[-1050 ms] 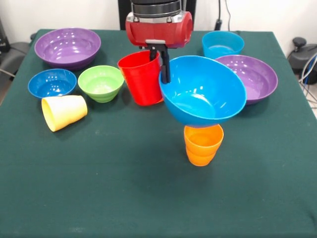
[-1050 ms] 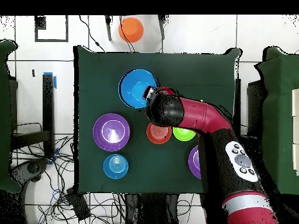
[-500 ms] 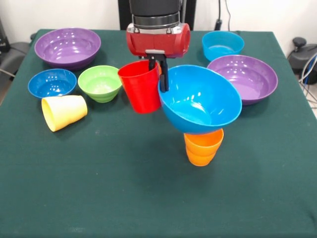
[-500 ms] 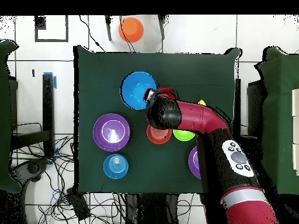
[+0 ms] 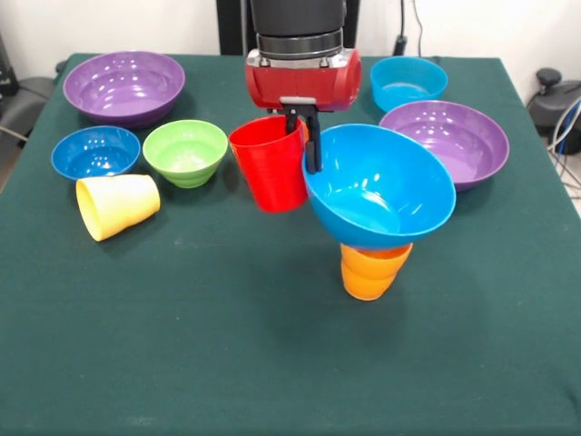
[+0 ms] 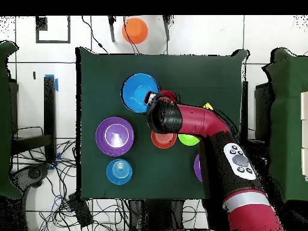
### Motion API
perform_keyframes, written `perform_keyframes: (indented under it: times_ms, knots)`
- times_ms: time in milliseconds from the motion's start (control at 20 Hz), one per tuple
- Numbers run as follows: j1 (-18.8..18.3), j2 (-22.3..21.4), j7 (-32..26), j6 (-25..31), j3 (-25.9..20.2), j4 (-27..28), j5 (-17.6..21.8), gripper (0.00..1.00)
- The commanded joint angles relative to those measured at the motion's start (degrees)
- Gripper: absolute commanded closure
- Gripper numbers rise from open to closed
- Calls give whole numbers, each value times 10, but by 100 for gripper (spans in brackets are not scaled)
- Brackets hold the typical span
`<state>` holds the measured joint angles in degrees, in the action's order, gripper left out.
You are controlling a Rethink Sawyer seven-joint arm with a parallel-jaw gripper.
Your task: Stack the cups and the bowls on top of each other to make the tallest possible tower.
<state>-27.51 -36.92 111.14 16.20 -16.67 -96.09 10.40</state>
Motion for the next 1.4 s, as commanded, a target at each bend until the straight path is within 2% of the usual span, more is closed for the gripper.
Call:
perform_keyframes:
  times_ms: [50,250,900,1000,1200,1400]
  knots:
    - [1,6,36,-5,-19,-3,8,100]
    - [-28,9,21,-11,-61,-22,4,100]
    - [-61,28,23,-46,-112,-25,14,100]
    - [-60,29,23,-51,-112,-26,20,100]
    - [-35,25,29,-57,-78,-12,33,100]
    - [-32,24,28,-50,-76,-11,28,100]
